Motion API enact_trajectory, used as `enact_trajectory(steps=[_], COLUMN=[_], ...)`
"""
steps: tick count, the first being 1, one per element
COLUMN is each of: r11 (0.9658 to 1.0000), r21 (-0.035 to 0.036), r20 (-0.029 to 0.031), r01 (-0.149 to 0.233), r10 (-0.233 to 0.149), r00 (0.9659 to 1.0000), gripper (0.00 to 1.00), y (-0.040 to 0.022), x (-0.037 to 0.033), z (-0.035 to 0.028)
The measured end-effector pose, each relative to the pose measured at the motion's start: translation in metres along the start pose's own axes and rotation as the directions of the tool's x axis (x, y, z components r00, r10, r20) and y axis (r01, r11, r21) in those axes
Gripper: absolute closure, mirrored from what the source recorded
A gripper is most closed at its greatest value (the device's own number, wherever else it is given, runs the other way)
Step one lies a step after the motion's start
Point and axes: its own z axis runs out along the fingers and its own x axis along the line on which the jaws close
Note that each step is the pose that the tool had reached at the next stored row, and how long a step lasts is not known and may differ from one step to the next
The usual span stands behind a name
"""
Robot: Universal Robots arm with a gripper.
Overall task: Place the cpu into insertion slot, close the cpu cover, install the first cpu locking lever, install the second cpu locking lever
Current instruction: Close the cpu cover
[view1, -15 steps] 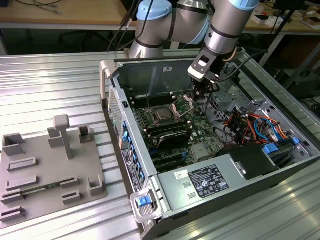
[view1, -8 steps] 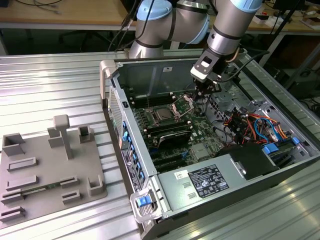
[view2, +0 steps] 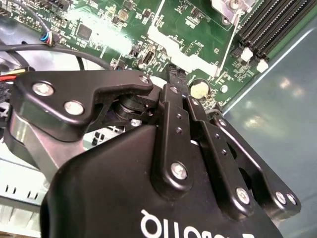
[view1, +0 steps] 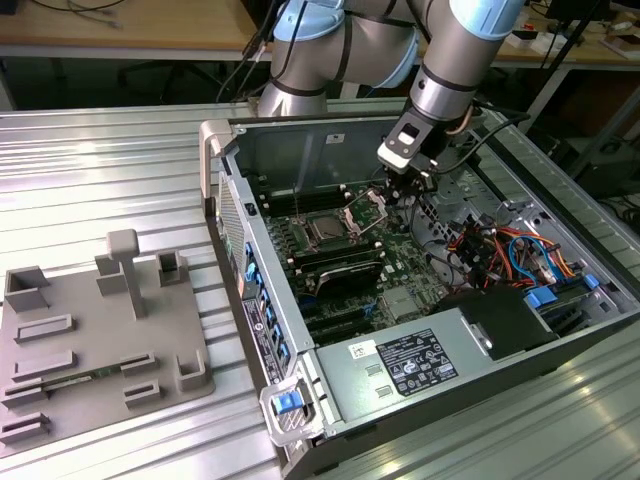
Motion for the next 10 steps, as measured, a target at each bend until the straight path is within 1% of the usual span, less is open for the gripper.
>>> enact_trajectory(steps=[5, 6, 10], r11=[1.0000, 1.0000, 0.9999], r21=[0.0052, 0.0060, 0.0133], r20=[-0.0005, -0.0007, -0.0009], r01=[0.000, 0.000, 0.000], r10=[0.000, 0.000, 0.000], r00=[1.0000, 1.0000, 1.0000], gripper=[0.89, 0.89, 0.89], y=[-0.0013, -0.0020, -0.0068], x=[0.0000, 0.0000, 0.0001], z=[0.0013, 0.0014, 0.0013])
